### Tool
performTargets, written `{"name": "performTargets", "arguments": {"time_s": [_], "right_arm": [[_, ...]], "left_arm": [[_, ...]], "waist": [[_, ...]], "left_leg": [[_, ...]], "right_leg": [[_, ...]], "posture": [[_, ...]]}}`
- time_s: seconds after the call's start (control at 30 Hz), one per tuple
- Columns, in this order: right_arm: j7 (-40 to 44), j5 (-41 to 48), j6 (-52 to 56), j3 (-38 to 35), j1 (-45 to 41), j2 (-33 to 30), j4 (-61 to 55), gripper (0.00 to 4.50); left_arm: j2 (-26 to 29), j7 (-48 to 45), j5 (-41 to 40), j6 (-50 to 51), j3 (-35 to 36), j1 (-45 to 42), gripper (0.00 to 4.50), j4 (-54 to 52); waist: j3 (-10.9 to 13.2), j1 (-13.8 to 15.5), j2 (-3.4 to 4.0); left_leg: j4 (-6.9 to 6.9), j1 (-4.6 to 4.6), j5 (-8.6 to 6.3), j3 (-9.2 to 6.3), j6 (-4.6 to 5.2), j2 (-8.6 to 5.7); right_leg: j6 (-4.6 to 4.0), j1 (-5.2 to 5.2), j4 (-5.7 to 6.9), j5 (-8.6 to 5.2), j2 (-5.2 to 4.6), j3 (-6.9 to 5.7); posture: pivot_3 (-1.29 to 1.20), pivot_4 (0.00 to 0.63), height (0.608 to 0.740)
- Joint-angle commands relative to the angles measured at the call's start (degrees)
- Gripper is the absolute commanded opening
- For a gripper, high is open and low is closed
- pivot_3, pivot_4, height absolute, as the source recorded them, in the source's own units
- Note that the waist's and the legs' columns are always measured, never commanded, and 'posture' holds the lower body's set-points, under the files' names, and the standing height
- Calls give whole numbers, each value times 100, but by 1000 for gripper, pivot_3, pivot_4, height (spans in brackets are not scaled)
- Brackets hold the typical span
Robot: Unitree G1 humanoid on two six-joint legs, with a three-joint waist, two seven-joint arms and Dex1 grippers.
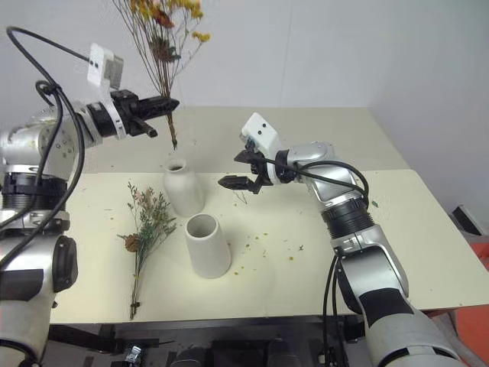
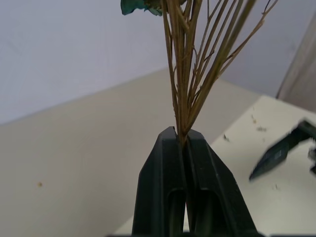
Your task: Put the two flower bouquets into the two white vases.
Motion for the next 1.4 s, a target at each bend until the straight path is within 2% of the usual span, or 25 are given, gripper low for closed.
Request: {"name": "performTargets", "arguments": {"time_s": [0.03, 0.47, 0.5, 0.63, 0.9, 1.07, 1.23, 1.37, 1.4], "right_arm": [[-4, 8, 37, -141, 8, -94, -320, 4500], [-4, -2, 79, -131, 57, -151, -427, 4500], [-2, -2, 77, -129, 59, -150, -429, 4500], [14, -3, 68, -119, 65, -151, -428, 4500], [43, 3, 69, -123, 83, -165, -460, 4500], [57, 0, 69, -122, 100, -182, -478, 4500], [94, 34, 106, -136, 191, -267, -641, 4500], [309, 143, 148, -186, 451, -544, -1068, 4500], [347, 158, 155, -191, 507, -596, -1140, 4500]], "left_arm": [[-7, -146, -80, -209, 235, 86, 12, -386], [-119, 62, -120, 93, 373, 815, 12, -1223], [-115, 93, -128, 151, 391, 875, 532, -1301], [-97, 261, -215, 400, 505, 1095, 1657, -1626], [110, 625, -458, 965, 847, 1491, 4406, -2421], [504, 851, -628, 1459, 1197, 1940, 4480, -3086], [1211, 865, -1076, 2401, 1824, 2612, 4480, -3830], [2558, 607, -1563, 4295, 1454, 2587, 4480, -4241], [2734, 573, -1670, 4559, 1389, 2536, 4480, -4264]], "waist": [[0, 9, 0], [0, 8, 0], [0, 9, 0], [0, 13, 0], [0, 5, 0], [0, 2, 0], [0, -12, 1], [3, -3, -5], [3, 2, -5]], "left_leg": [[0, -1, 0, -1, 0, 0], [0, -3, 0, -3, 0, -2], [0, -2, 0, -3, 0, -2], [0, -2, 0, -4, 0, -3], [0, -2, 0, -4, 0, -2], [0, 0, 0, -5, 0, -1], [0, -1, 0, -4, 0, 0], [0, -3, 0, -7, 0, -2], [0, -4, 0, -7, 0, -3]], "right_leg": [[0, -3, 24, 0, 0, 0], [0, -8, 34, -1, -1, 0], [0, -7, 34, -1, -1, 0], [0, -7, 34, -1, -1, 0], [0, -8, 33, -1, -1, 0], [0, -9, 32, -1, 0, 0], [-1, -16, 30, -2, 0, 1], [3, -21, 32, -7, 1, 0], [12, -21, 30, -14, 0, 1]], "posture": [[0, 150, 740], [0, 150, 740], [0, 150, 740], [0, 150, 740], [0, 150, 740], [0, 150, 740], [0, 150, 740], [0, 150, 740], [0, 150, 740]]}}
